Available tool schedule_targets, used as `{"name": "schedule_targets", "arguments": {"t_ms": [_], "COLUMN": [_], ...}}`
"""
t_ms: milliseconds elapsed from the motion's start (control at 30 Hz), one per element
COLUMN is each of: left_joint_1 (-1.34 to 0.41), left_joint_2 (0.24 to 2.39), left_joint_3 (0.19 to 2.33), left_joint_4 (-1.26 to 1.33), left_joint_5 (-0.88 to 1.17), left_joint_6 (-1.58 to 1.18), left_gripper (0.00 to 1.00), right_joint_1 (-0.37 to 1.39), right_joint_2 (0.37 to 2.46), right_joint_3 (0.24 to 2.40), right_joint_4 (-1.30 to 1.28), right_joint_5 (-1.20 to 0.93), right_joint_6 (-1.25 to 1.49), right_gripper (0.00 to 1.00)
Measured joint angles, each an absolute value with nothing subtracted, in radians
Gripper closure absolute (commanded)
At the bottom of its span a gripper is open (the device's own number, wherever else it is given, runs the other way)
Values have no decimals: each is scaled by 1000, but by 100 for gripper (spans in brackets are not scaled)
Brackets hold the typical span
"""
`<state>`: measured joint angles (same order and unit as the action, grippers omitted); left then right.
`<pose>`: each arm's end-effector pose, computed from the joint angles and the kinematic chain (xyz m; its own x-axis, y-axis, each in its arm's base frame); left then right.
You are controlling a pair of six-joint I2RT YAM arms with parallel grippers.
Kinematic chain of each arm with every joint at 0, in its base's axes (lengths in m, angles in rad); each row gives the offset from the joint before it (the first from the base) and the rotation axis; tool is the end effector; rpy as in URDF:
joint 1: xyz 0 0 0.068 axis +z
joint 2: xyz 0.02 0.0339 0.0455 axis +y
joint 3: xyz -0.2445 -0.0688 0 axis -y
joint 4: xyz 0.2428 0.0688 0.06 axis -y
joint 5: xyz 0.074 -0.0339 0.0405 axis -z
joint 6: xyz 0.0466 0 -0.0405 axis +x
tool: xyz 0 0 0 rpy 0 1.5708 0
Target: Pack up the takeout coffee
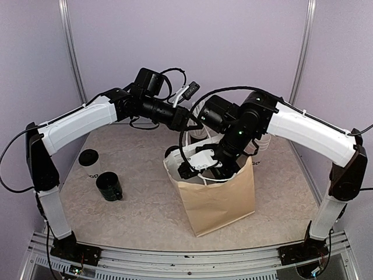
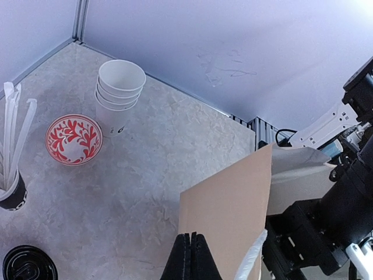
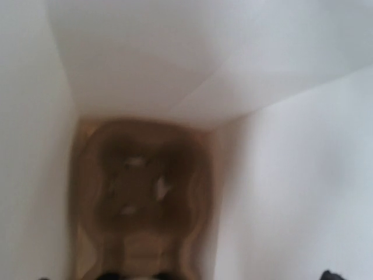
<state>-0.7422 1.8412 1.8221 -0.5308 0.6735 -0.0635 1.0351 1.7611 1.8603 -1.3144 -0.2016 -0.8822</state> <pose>0.2924 -0.3076 0.3468 -0.4428 0.3388 -0.8302 0.8939 0.2386 -0.3794 0.1673 0.3002 0.3252 0.3739 -0.8521 -0.3662 -0.9275 -0.3427 -0.1495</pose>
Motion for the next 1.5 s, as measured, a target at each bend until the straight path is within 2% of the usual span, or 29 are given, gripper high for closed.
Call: {"name": "schedule_targets", "arguments": {"t_ms": [333,833,900,967,1200,1233,1367,1500], "left_joint_1": [-762,-755,-751,-748,-745,-745,-745,-736], "left_joint_2": [1914,2045,2060,2078,2099,2092,2019,1865], "left_joint_3": [1881,2120,2120,2122,2143,2148,2131,2050], "left_joint_4": [-576,-636,-635,-635,-667,-675,-747,-828], "left_joint_5": [671,628,628,628,530,503,340,160], "left_joint_6": [-70,-19,-17,-17,7,17,26,18], "left_gripper": [100,100,97,91,35,30,18,17], "right_joint_1": [1038,983,969,961,928,919,846,747], "right_joint_2": [1763,1712,1691,1682,1687,1687,1684,1680], "right_joint_3": [1953,2028,2028,2028,2087,2105,2170,2177], "right_joint_4": [-1293,-1273,-1273,-1272,-1275,-1275,-1264,-1236], "right_joint_5": [-247,-207,-203,-198,-193,-196,-216,-226], "right_joint_6": [-886,-901,-901,-902,-912,-912,-912,-901], "right_gripper": [1,1,1,1,1,1,1,1]}}
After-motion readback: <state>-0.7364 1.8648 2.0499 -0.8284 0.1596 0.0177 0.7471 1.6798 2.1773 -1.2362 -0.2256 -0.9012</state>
